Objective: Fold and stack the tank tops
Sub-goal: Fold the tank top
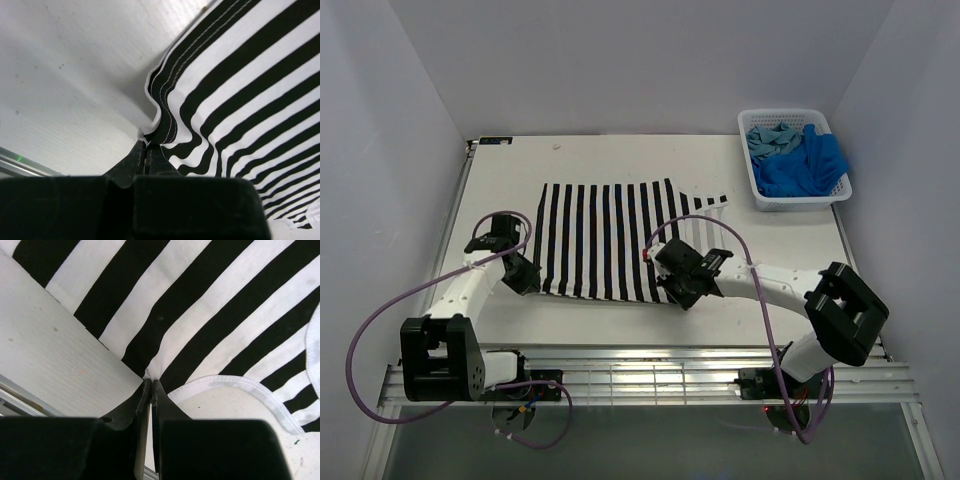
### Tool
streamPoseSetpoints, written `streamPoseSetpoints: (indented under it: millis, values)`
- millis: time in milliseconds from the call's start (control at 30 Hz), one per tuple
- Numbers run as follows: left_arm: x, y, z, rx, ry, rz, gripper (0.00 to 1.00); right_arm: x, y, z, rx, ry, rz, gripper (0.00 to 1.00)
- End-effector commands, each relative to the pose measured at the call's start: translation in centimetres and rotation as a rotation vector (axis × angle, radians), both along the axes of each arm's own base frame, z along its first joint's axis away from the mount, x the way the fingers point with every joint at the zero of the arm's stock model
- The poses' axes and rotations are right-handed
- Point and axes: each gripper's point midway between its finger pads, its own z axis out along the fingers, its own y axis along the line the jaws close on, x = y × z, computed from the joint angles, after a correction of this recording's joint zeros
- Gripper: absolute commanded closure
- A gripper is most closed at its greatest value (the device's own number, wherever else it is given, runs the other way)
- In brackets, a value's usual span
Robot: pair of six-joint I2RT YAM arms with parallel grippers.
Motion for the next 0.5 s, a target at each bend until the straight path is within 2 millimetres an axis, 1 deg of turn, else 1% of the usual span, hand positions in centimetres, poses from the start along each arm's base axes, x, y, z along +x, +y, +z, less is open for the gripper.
streamPoseSetpoints:
  millis: [0, 67, 133, 167, 200, 267, 300, 367, 400, 433, 467]
  values:
    - [2.0, -0.1, 2.5, -0.005, -0.086, -0.015, 1.00, 0.6, 0.1, 2.4, -0.007, -0.014, 0.002, 0.92]
    - [2.7, -0.3, 3.2, -0.014, -0.104, -0.021, 1.00, 1.5, 0.6, 3.3, -0.005, -0.029, -0.011, 0.92]
    - [3.2, -0.3, 3.4, -0.016, -0.111, -0.025, 1.00, 2.2, 0.3, 3.9, -0.019, -0.040, -0.030, 0.92]
    - [3.6, -0.3, 3.6, -0.014, -0.116, -0.029, 1.00, 2.8, 0.5, 4.5, -0.012, -0.054, -0.033, 0.92]
    - [4.1, -0.3, 4.1, -0.013, -0.131, -0.032, 1.00, 3.5, 0.1, 4.7, -0.014, -0.065, -0.057, 0.92]
    - [4.7, -0.3, 4.0, -0.012, -0.127, -0.042, 1.00, 4.3, 0.1, 5.1, -0.005, -0.065, -0.066, 0.92]
    - [5.1, -0.3, 4.3, -0.012, -0.136, -0.045, 1.00, 4.9, 0.3, 5.7, 0.007, -0.075, -0.065, 0.92]
    - [5.5, -0.4, 3.9, -0.014, -0.119, -0.050, 1.00, 5.8, 0.1, 6.0, 0.012, -0.071, -0.085, 0.92]
    - [5.7, -0.4, 3.9, -0.016, -0.118, -0.054, 1.00, 6.5, 0.4, 6.7, 0.014, -0.090, -0.057, 0.92]
    - [6.1, -0.4, 4.1, -0.016, -0.122, -0.054, 1.00, 7.0, 0.2, 6.8, 0.011, -0.088, -0.062, 0.92]
    - [6.4, -0.4, 3.9, -0.016, -0.113, -0.054, 1.00, 7.3, 0.2, 6.6, 0.001, -0.079, -0.057, 0.92]
